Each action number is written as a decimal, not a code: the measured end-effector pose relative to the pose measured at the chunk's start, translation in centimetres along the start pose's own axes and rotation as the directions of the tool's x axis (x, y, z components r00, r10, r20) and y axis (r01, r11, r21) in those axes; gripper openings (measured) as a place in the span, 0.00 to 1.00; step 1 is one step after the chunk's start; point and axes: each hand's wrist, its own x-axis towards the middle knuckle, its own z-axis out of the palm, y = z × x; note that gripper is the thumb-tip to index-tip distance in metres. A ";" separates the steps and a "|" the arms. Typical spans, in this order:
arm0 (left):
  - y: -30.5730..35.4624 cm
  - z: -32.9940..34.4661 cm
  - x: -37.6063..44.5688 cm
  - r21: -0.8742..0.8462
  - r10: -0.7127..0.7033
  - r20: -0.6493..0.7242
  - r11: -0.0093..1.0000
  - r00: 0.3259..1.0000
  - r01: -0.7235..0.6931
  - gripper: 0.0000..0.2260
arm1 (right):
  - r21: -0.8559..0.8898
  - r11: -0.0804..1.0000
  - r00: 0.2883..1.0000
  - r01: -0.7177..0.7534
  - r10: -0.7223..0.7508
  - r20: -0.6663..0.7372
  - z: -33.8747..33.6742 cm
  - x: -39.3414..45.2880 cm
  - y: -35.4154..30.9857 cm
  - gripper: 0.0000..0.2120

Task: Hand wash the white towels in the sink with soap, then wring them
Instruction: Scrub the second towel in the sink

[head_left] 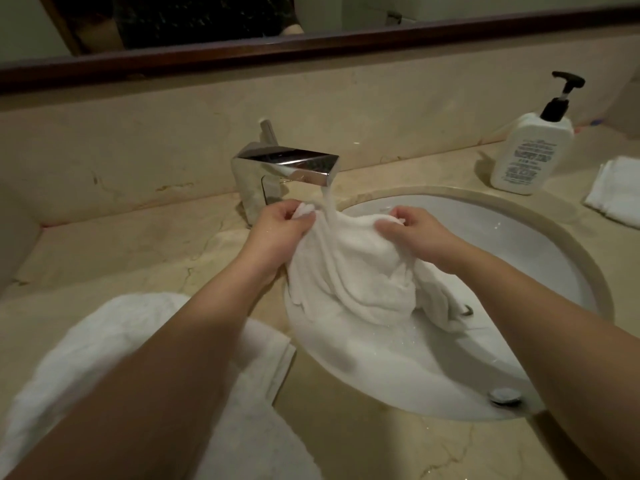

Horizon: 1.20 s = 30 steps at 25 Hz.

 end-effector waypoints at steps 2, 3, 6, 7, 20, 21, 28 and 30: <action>-0.2 -0.4 0.1 0.249 0.175 -0.037 0.955 0.984 -0.161 0.07 | -0.084 0.996 0.991 0.028 -0.039 -0.126 -0.4 0.2 -0.3 0.25; 0.1 -0.4 -0.1 0.371 0.221 -0.033 0.908 0.975 -0.194 0.08 | -0.154 0.987 0.980 0.033 -0.062 -0.188 -0.6 0.1 -0.5 0.27; 0.5 -0.3 0.2 0.616 0.279 -0.052 0.765 0.959 -0.189 0.12 | -0.300 0.954 0.965 0.023 -0.099 -0.242 -0.9 -0.1 -1.2 0.30; 0.9 -0.3 0.0 0.648 0.309 -0.064 0.736 0.949 -0.196 0.13 | -0.333 0.943 0.964 0.024 -0.110 -0.241 -0.7 -0.2 -1.5 0.30; 0.6 1.3 -1.7 -0.043 -0.026 0.440 0.998 0.898 0.050 0.07 | 0.370 0.929 0.949 -0.031 -0.089 0.302 1.8 -1.2 -2.7 0.23; 0.9 1.2 -1.8 -0.007 -0.020 0.407 1.000 0.913 0.025 0.06 | 0.375 0.927 0.954 -0.017 -0.098 0.284 1.8 -1.3 -2.3 0.20; 1.1 0.2 -1.3 0.427 -0.024 0.313 0.896 0.950 -0.118 0.10 | 0.431 0.874 0.974 0.224 -0.220 -0.058 1.2 -1.8 -3.2 0.17; 1.0 0.1 -1.3 0.191 0.057 0.234 0.976 0.970 -0.104 0.08 | 0.332 0.904 0.964 0.268 -0.250 -0.094 0.7 -1.5 -3.1 0.13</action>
